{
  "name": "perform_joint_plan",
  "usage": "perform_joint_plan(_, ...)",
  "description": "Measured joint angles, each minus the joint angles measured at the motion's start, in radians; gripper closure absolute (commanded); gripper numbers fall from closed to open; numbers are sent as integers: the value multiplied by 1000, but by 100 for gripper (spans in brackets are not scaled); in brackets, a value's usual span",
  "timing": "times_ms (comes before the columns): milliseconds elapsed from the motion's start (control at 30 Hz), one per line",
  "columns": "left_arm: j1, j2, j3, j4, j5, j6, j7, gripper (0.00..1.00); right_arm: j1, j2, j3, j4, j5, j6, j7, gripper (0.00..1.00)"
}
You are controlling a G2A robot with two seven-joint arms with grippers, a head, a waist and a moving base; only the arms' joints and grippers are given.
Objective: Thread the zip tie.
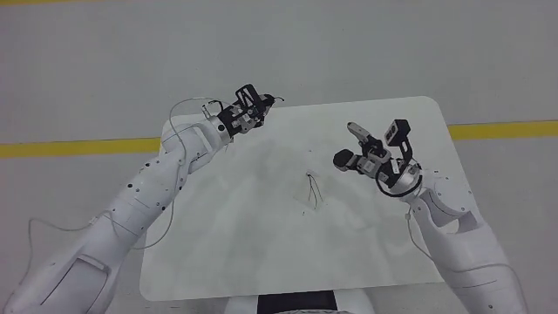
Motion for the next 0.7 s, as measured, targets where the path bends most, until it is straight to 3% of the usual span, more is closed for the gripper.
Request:
perform_joint_plan(200,5,0,1,-4,5,3,0,100,-1,0,-1,0,0,1,-1,0)
perform_joint_plan(300,13,4,13,-19,70,0,13,100,11,-3,-27,8,24,37,2,0)
perform_joint_plan(500,30,13,29,-41,146,0,67,100,103,-16,-123,56,53,143,5,0)
perform_joint_plan(700,67,20,26,-68,141,0,80,100,193,-39,-242,136,65,143,-35,0)
